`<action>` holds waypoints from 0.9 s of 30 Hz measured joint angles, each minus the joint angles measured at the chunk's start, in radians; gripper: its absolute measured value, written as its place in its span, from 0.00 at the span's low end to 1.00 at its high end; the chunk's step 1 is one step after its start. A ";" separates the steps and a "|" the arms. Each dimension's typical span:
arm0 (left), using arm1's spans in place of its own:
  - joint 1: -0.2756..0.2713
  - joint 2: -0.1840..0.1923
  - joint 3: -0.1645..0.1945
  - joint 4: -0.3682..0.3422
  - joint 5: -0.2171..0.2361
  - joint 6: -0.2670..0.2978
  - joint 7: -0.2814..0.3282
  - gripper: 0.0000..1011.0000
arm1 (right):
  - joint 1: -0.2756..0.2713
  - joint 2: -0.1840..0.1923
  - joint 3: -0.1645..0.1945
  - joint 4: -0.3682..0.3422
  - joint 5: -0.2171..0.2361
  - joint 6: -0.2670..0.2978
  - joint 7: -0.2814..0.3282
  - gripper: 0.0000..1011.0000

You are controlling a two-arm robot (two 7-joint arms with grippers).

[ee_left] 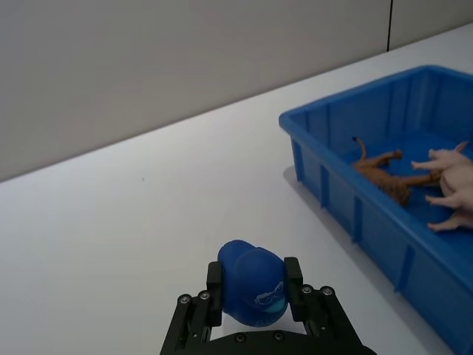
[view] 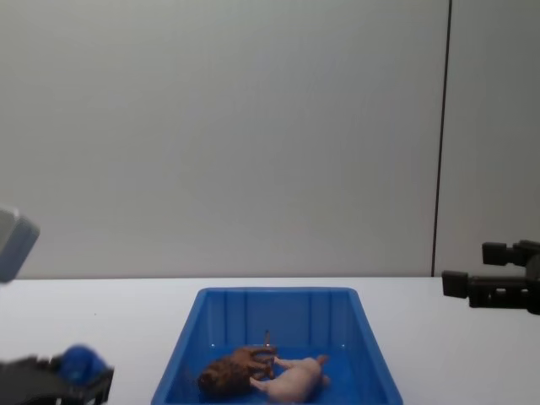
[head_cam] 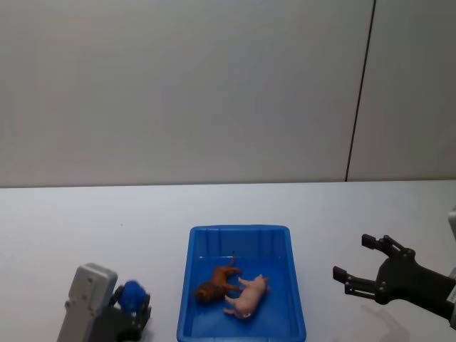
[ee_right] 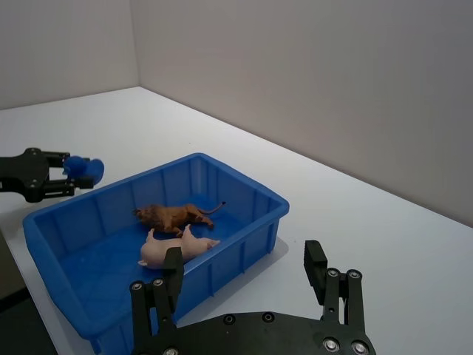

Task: Pick up the two dolls from the table and place them into the box.

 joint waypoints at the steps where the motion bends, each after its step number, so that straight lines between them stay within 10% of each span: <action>1: -0.004 0.000 -0.002 -0.004 0.004 -0.001 -0.004 0.48 | 0.000 0.000 0.000 0.000 0.000 0.000 0.000 0.99; 16: -0.115 -0.068 0.005 -0.017 0.103 -0.033 -0.138 0.39 | 0.000 0.000 0.000 0.000 0.000 0.000 0.000 0.99; 27: -0.204 -0.158 0.042 0.048 0.139 -0.076 -0.263 0.77 | 0.000 0.000 0.000 0.000 0.000 0.000 0.000 0.99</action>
